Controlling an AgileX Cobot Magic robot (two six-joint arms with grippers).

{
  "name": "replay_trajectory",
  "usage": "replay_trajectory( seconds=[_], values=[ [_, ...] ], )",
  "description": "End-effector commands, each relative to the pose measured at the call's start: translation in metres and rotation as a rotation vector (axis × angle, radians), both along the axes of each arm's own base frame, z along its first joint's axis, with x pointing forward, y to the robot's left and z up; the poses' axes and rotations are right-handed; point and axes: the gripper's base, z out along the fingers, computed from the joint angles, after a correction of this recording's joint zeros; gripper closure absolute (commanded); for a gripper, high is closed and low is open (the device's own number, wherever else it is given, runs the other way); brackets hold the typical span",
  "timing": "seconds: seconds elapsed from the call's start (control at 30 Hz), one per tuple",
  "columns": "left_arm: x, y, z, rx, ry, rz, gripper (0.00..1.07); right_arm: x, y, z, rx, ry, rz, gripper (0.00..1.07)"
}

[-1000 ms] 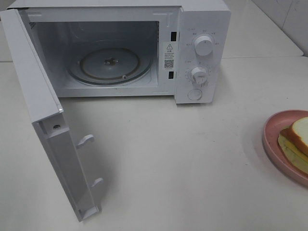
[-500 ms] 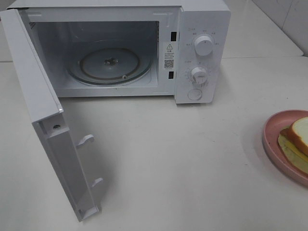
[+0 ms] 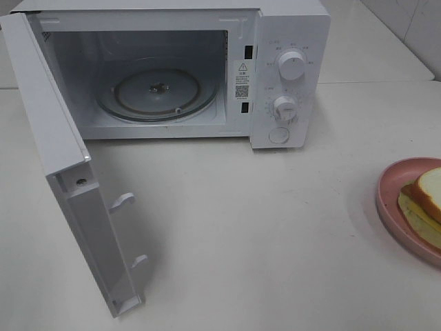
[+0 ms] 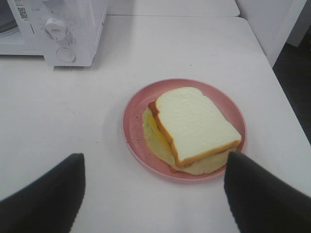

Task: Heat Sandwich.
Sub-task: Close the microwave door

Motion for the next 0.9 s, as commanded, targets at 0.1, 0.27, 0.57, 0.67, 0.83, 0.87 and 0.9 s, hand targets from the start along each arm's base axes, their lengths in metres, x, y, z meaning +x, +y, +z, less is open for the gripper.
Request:
replay_trajectory(
  seconds=[0.1,0.27,0.57,0.67,0.83,0.87,0.9],
  values=[
    [0.000,0.000,0.000,0.001,-0.010,0.007,0.09,-0.004,-0.001,0.000,0.001,-0.031,-0.014,0.31],
    [0.000,0.000,0.000,0.000,-0.010,0.007,0.09,-0.004,-0.001,0.000,0.001,-0.031,-0.014,0.31],
    [0.003,-0.001,0.014,-0.010,-0.049,0.004,0.09,-0.004,-0.001,0.000,0.001,-0.031,-0.014,0.31],
    [0.010,-0.001,0.019,-0.011,-0.041,0.005,0.09,-0.004,-0.001,0.000,0.001,-0.031,-0.014,0.31],
    [0.028,0.000,0.023,-0.012,-0.002,0.009,0.20,-0.004,-0.001,0.000,0.001,-0.031,-0.014,0.31],
    [0.032,0.000,0.023,-0.012,0.002,0.010,0.25,-0.004,-0.001,0.000,0.001,-0.031,-0.014,0.31],
    [0.040,0.000,0.025,-0.013,0.012,0.012,0.35,-0.004,-0.001,0.000,0.001,-0.031,-0.014,0.31]
  ],
)
